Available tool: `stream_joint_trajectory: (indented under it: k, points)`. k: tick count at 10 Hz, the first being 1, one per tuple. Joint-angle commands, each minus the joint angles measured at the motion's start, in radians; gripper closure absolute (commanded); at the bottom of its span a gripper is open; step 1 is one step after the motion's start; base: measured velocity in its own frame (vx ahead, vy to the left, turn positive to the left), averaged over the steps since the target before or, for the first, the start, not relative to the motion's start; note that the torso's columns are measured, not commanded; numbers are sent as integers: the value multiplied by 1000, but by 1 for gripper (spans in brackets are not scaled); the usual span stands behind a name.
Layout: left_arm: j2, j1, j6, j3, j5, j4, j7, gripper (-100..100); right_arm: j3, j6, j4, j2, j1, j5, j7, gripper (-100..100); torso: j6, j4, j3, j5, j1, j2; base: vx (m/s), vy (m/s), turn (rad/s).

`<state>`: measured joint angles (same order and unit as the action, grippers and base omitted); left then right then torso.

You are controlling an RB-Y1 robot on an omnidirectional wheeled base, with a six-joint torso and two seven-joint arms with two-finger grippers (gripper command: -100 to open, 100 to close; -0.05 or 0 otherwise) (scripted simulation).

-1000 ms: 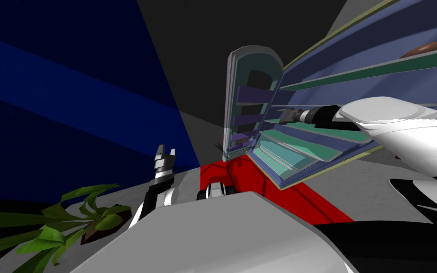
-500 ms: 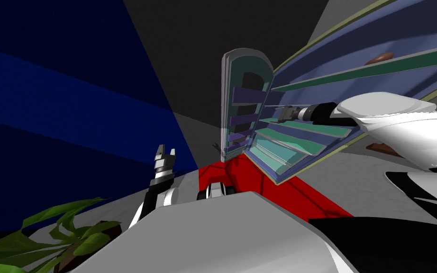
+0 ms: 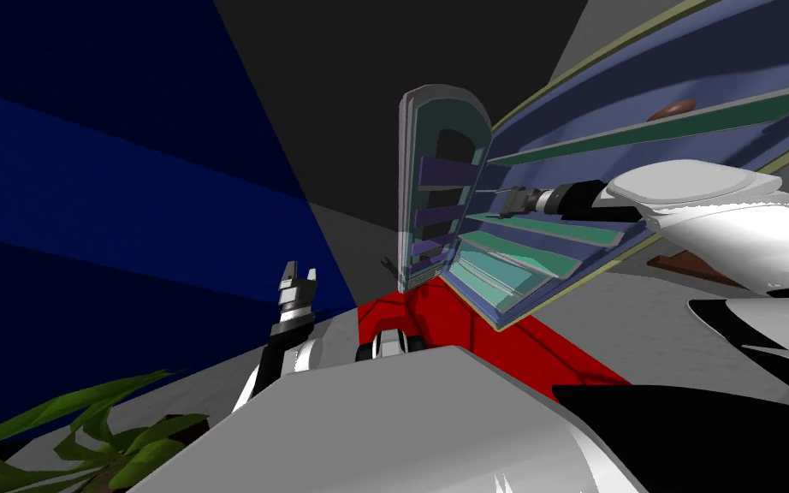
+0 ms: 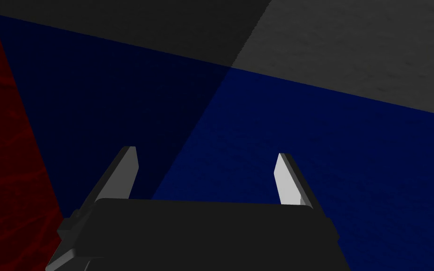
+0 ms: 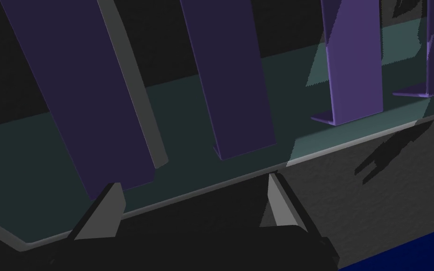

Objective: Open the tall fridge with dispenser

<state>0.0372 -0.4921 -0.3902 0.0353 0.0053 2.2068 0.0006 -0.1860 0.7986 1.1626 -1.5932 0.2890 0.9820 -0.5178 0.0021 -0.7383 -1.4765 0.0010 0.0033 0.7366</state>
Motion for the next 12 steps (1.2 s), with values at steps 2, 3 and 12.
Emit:
stream_joint_trajectory:
  k: [2,3,12]
  points:
    - [0,0,0,0,0,0,0,0,125,12,-105,-47,135,-111,-113,-100,-4,1,0,-1,-2,1,23,40,-37]
    - [0,0,0,0,0,0,0,0,158,12,-105,-47,168,-131,-126,-100,-3,0,1,-2,-6,3,-11,-7,38]
    - [0,0,0,0,0,0,0,0,431,26,-276,-168,397,-329,-318,-100,-2,0,2,-2,-6,3,26,36,-116]
